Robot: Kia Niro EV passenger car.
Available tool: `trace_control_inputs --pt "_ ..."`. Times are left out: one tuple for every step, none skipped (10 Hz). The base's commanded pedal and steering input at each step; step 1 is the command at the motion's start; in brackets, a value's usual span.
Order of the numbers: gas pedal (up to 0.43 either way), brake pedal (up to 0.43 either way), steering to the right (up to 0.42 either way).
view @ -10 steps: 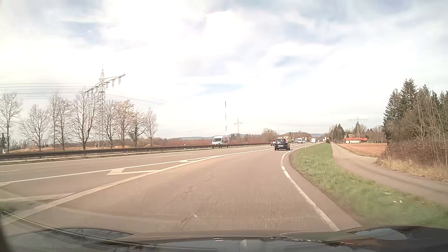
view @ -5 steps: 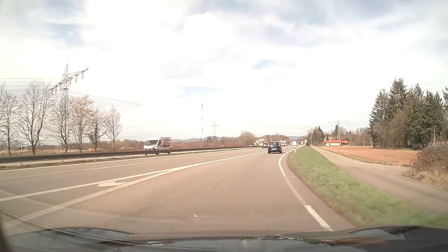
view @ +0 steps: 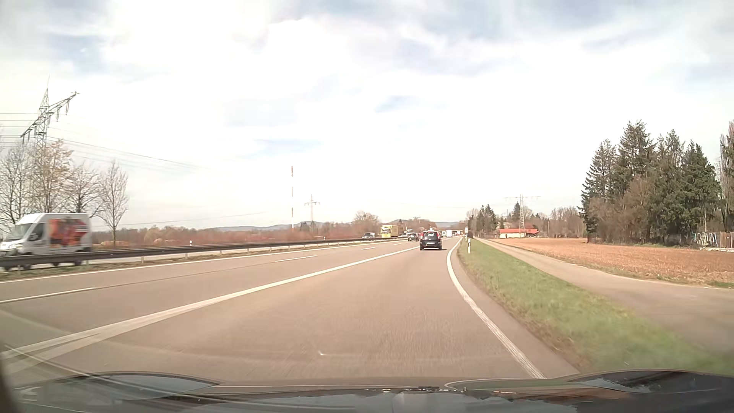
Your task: Follow the waypoints while adhering to traffic rules and regulations
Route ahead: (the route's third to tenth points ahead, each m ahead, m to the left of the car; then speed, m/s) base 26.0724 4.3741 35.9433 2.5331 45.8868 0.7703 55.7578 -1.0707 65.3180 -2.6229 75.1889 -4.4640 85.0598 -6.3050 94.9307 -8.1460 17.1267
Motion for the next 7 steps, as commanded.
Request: trace_control_inputs --pt "0.209 0.000 0.048" --pt "0.228 0.000 0.044" --pt "0.228 0.000 0.041" --pt "0.228 0.000 0.040" --pt "0.228 0.000 0.037" --pt "0.228 0.000 0.034" --pt "0.240 0.000 0.032"
